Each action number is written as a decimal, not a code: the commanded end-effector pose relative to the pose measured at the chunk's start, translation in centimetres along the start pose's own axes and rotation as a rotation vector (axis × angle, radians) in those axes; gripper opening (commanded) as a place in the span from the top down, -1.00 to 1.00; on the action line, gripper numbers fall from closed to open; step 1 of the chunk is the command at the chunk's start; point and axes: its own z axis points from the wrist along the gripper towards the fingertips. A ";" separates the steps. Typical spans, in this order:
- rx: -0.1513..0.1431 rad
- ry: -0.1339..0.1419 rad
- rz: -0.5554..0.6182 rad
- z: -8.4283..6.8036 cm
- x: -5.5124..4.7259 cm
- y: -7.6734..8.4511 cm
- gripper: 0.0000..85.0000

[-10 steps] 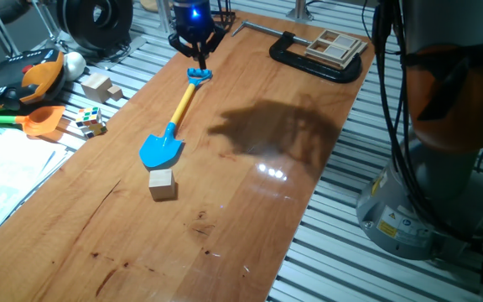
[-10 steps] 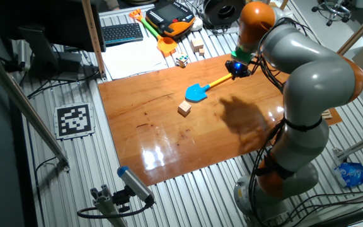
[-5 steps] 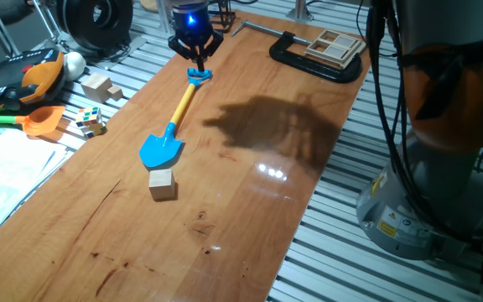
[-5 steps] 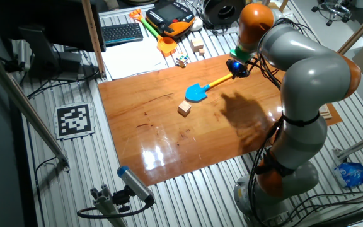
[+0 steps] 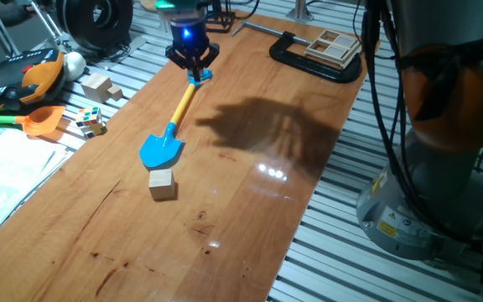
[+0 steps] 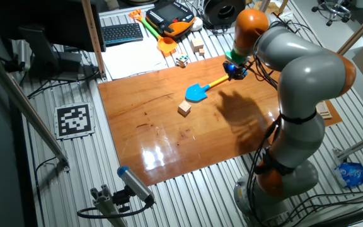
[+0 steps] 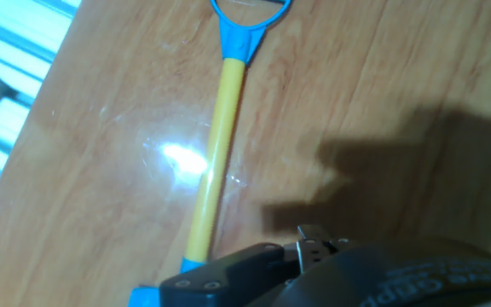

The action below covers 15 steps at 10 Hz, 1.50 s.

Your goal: Use a shovel to scoop up an object

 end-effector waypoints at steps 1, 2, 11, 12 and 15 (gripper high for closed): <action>-0.005 -0.002 0.010 0.5 -0.1 0.2 1.00; -0.011 0.002 0.019 1.0 -0.3 0.4 1.00; -0.045 0.052 0.052 5.0 -0.7 2.1 1.00; -0.050 0.059 0.054 5.3 -0.7 2.2 1.00; -0.043 0.080 0.069 5.5 -0.7 2.4 1.00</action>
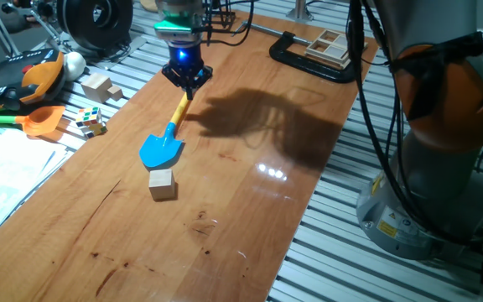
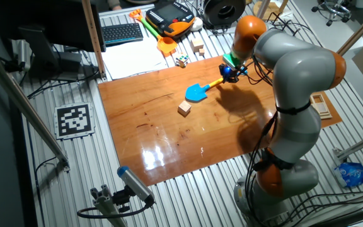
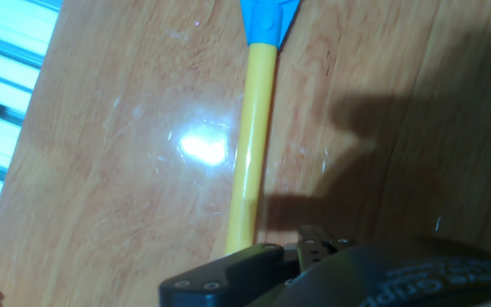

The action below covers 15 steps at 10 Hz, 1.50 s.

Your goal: Use a shovel to scoop up an object

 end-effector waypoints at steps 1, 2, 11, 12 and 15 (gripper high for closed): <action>0.000 -0.001 0.003 0.1 0.0 0.1 1.00; 0.000 -0.001 0.003 0.0 0.0 0.2 1.00; 0.102 0.074 0.059 -0.4 0.1 0.5 1.00; 0.118 0.073 0.061 -0.4 0.1 0.5 1.00; 0.165 0.084 0.057 -0.4 0.1 0.5 1.00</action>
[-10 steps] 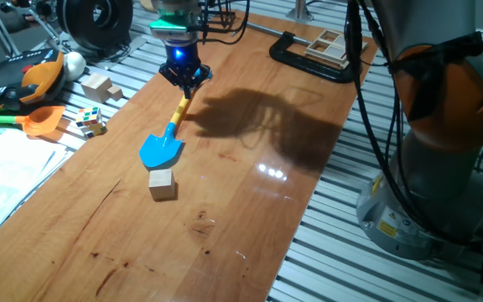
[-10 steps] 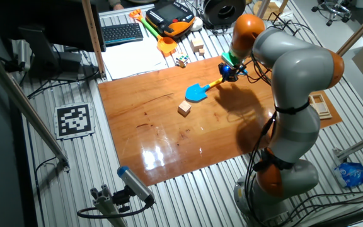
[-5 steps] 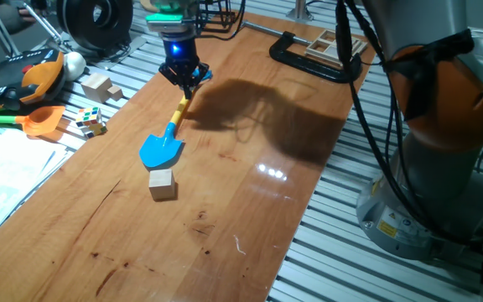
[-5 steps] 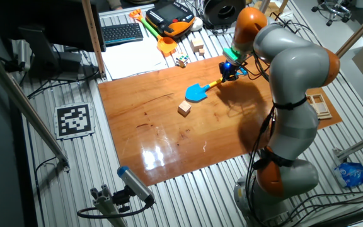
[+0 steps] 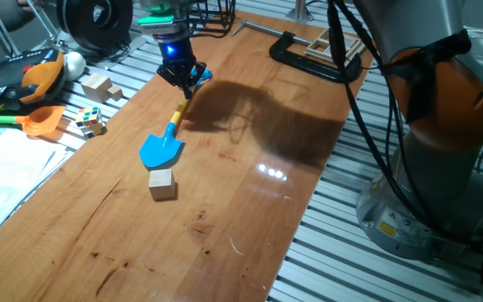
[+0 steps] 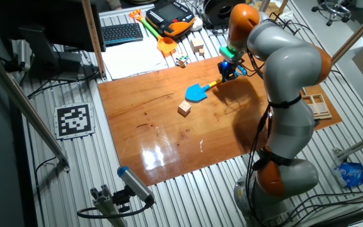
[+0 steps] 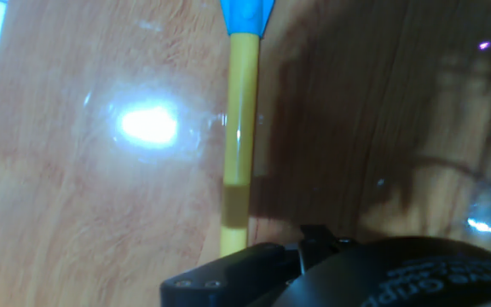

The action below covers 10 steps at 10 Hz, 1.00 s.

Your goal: Use a shovel to scoop up an object

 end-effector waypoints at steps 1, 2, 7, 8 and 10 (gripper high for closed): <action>0.006 0.000 -0.009 0.0 0.0 0.0 1.00; 0.012 -0.017 -0.015 0.0 0.0 0.0 1.00; -0.078 0.055 0.062 0.3 -0.4 0.8 1.00; -0.094 0.063 0.076 0.5 -0.7 1.0 1.00; -0.121 0.090 0.099 0.7 -0.9 1.4 1.00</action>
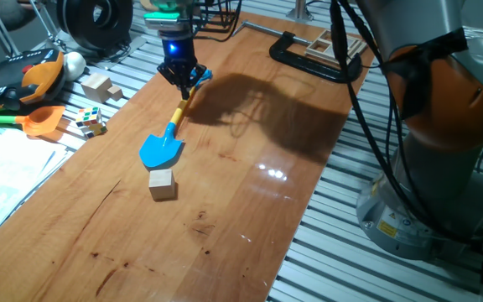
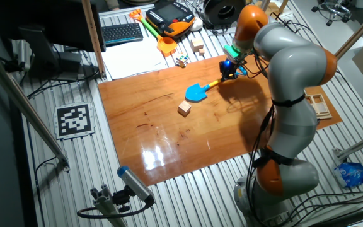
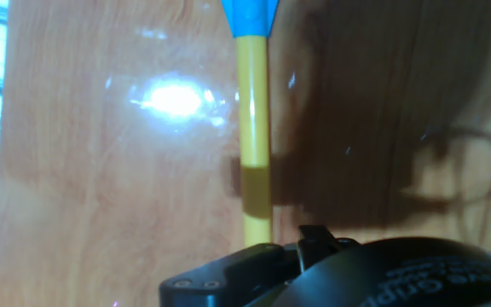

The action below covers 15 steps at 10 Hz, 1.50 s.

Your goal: Use a shovel to scoop up an object

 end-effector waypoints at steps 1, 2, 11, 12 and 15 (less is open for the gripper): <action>-0.009 0.015 0.011 0.3 -0.2 0.3 1.00; -0.019 0.018 0.028 0.5 -0.3 0.7 1.00; -0.034 0.031 0.058 2.8 -0.6 1.8 1.00; -0.036 0.031 0.059 3.2 -0.6 1.9 0.60; -0.023 0.032 0.079 3.3 -0.6 2.0 0.60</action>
